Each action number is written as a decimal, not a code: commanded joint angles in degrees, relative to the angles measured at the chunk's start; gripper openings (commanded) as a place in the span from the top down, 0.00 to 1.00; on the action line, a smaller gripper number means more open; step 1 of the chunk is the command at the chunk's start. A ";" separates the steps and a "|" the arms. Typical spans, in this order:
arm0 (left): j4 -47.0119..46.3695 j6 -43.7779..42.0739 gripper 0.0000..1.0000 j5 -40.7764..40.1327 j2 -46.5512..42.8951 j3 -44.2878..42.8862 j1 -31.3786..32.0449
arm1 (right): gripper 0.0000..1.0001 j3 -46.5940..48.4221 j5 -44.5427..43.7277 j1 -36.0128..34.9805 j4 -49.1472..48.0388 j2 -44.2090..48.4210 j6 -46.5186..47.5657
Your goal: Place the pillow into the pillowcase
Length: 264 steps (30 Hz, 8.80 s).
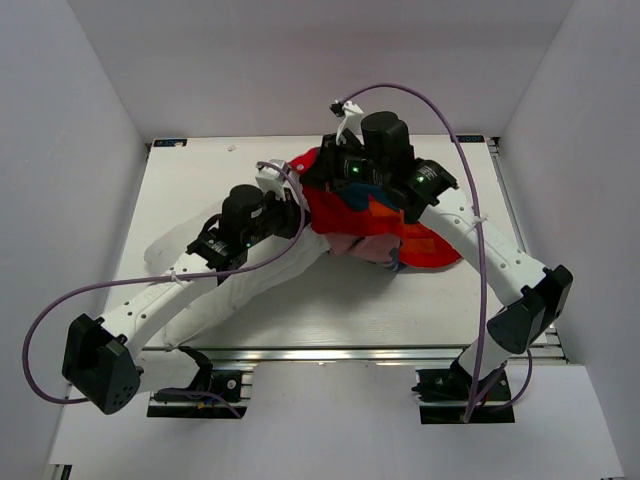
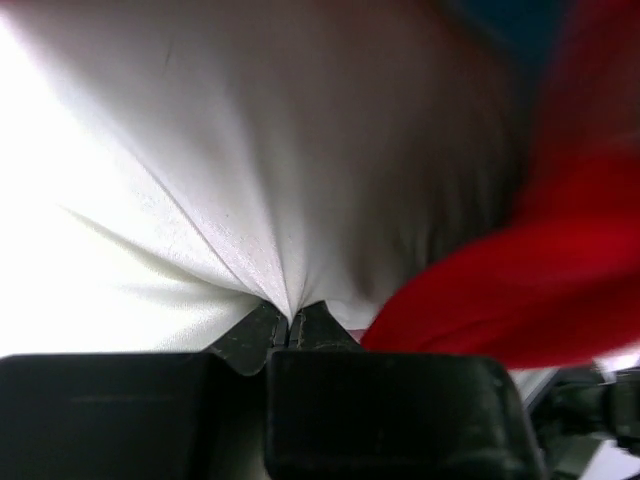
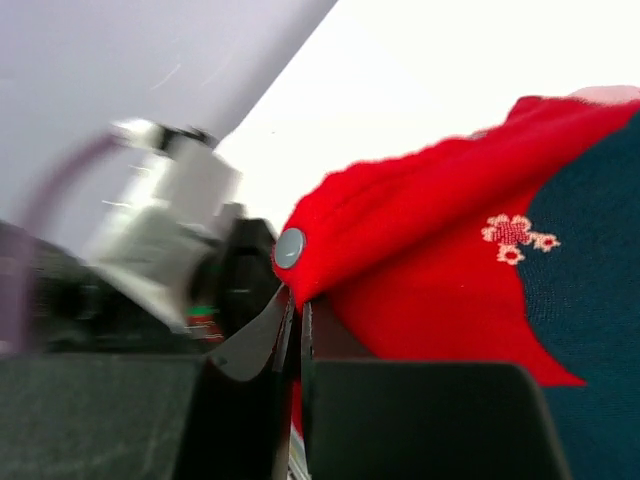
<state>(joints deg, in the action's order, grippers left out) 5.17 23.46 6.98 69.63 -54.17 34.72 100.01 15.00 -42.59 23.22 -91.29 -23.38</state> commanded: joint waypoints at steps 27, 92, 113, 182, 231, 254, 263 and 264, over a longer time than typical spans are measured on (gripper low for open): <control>17.11 -6.23 0.19 -3.90 -8.80 -6.73 0.26 | 0.11 -19.38 17.77 13.06 5.69 16.81 57.71; -44.37 76.56 1.00 45.49 16.68 -13.59 -17.41 | 0.20 -36.39 -6.72 13.76 -18.74 22.75 25.49; -46.39 76.73 1.00 44.43 12.47 -1.03 -18.90 | 0.66 -27.06 -16.15 13.58 -32.45 2.26 29.97; 19.28 -12.82 0.26 -18.12 -8.65 -1.02 3.59 | 0.16 -18.60 25.60 22.64 -16.82 7.41 30.29; 16.90 -13.71 1.00 -29.22 9.48 -20.18 8.61 | 1.00 10.28 14.70 -3.11 5.43 -6.35 20.76; -16.92 1.75 1.00 -25.53 -10.13 2.56 8.52 | 1.00 7.57 24.44 4.54 4.40 -10.76 8.45; -25.91 3.52 1.00 -24.83 -5.56 8.65 7.56 | 0.91 6.53 27.27 3.56 0.15 -8.29 4.81; -26.26 3.52 1.00 -24.48 -5.29 8.56 7.21 | 0.77 5.56 24.23 3.56 1.37 -8.29 7.62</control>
<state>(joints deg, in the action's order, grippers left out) -10.72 24.93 -21.45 64.62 -44.51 42.28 106.45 36.58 -37.50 28.14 -103.22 -17.52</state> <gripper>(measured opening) 0.009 0.169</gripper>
